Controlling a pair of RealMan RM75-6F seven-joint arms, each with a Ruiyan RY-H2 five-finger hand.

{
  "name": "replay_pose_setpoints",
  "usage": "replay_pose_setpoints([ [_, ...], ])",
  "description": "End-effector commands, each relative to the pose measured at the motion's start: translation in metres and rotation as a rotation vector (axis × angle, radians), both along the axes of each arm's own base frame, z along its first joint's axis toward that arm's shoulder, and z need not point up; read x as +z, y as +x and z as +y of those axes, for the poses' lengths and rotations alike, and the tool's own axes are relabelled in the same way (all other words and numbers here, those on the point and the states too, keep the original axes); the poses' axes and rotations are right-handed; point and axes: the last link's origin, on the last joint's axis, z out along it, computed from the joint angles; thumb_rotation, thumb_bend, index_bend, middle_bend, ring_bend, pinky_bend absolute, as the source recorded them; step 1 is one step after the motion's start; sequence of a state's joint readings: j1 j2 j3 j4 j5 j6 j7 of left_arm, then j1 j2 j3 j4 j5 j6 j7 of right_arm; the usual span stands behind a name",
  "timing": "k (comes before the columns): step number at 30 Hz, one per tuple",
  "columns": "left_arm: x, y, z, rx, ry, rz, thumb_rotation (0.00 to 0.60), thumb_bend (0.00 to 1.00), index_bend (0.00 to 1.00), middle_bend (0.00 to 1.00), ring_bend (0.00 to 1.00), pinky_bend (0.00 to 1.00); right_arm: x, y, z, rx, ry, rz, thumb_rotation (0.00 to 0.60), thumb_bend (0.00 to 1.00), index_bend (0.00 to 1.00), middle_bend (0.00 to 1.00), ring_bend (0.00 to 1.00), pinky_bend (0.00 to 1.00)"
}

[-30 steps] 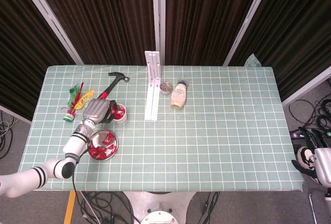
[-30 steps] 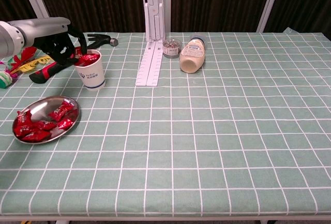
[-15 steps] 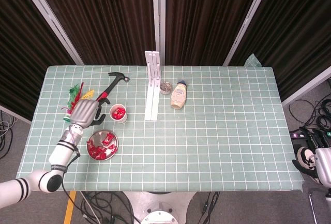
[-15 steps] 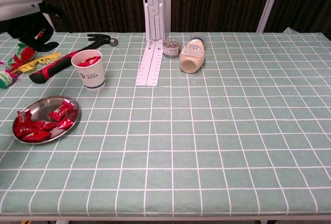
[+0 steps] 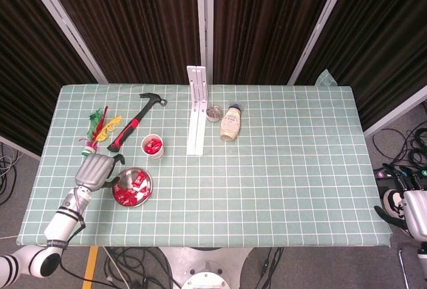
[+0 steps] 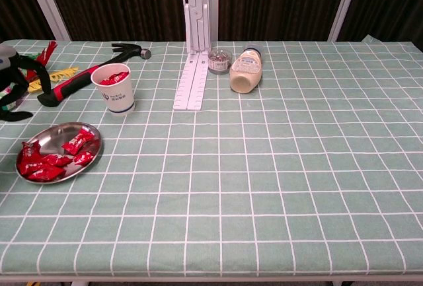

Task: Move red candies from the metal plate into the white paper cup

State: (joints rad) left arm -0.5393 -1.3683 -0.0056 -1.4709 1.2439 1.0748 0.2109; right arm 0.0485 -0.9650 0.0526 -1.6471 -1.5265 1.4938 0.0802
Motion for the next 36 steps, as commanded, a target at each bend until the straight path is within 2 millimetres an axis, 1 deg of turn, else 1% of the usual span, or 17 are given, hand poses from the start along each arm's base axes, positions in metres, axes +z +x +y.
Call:
replay_pose_setpoints([
  [1,-0.009,-0.006,-0.007,-0.02,-0.034,0.047,0.6,0.29,0.47,0.86,0.85,1.0,0.001,0.0,0.0,-0.002,-0.002,0.0,0.6,0.08,0.12,0.24,0.14,0.43],
  [4,-0.013,-0.011,-0.01,-0.047,-0.06,0.09,0.6,0.29,0.47,0.86,0.85,1.0,0.001,0.0,0.0,-0.003,-0.003,0.0,0.6,0.08,0.12,0.24,0.13,0.43],
  [7,-0.016,-0.015,-0.013,-0.047,-0.09,0.095,0.6,0.29,0.47,0.86,0.85,1.0,0.0,-0.001,0.0,-0.004,-0.002,-0.002,0.6,0.08,0.12,0.24,0.14,0.43],
  [16,-0.021,-0.026,-0.011,-0.07,-0.104,0.155,0.6,0.29,0.48,0.86,0.85,1.0,0.0,0.0,0.001,-0.003,-0.005,-0.001,0.6,0.08,0.12,0.24,0.14,0.43],
  [22,-0.024,-0.034,-0.012,-0.053,-0.118,0.153,0.6,0.29,0.48,0.86,0.85,1.0,-0.001,0.0,0.001,-0.004,-0.001,-0.001,0.6,0.08,0.12,0.24,0.14,0.43],
  [30,-0.029,-0.037,-0.009,-0.049,-0.127,0.158,0.6,0.29,0.48,0.86,0.85,1.0,-0.001,0.002,0.001,-0.002,-0.005,0.003,0.6,0.08,0.12,0.24,0.14,0.43],
  [36,-0.035,-0.038,-0.008,-0.04,-0.133,0.139,0.6,0.29,0.51,0.86,0.85,1.0,-0.001,0.002,0.002,-0.005,-0.005,0.003,0.6,0.08,0.12,0.24,0.14,0.43],
])
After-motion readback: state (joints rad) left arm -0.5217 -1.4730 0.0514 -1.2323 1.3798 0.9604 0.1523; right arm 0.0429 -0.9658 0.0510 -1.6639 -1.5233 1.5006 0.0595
